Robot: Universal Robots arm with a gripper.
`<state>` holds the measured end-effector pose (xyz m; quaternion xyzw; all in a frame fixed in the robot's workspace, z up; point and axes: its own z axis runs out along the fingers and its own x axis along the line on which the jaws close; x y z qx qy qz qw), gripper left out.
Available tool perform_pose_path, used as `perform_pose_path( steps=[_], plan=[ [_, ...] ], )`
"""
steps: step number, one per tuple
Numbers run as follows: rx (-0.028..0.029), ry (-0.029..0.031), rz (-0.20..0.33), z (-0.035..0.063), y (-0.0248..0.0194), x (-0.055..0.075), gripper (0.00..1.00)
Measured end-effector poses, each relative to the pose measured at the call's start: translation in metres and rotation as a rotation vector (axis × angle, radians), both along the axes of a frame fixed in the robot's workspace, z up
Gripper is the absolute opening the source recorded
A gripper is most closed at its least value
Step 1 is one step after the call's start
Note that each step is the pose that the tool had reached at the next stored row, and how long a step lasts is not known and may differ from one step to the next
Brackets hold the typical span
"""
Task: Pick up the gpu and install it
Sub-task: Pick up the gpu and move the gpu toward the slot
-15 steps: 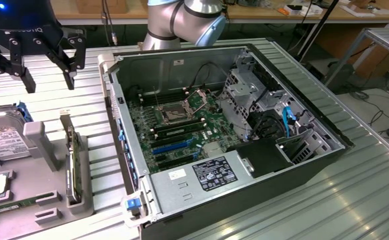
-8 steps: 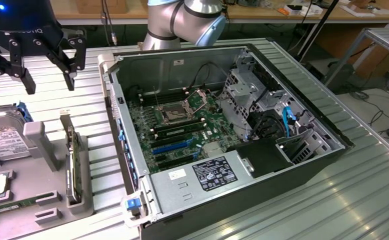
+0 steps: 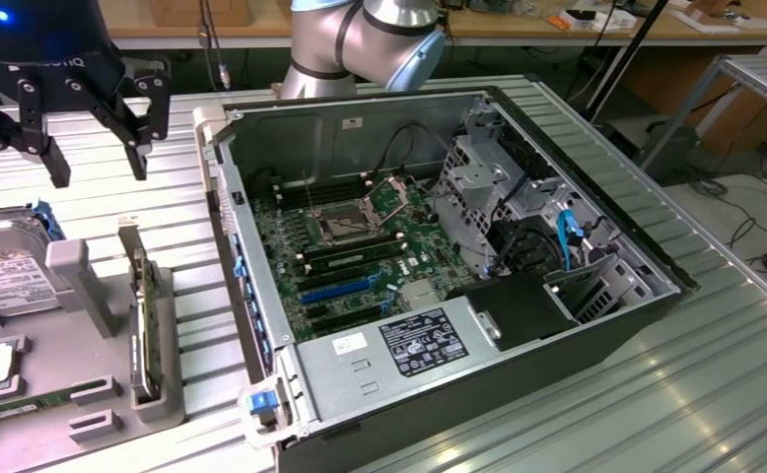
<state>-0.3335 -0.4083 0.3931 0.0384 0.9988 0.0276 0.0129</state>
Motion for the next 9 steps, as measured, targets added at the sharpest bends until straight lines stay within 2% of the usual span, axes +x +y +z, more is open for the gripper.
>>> perform_pose_path(
  steps=[9],
  plan=[
    [0.0000,0.0000,0.000,0.0000,-0.0022,0.0000,0.62]
  ],
)
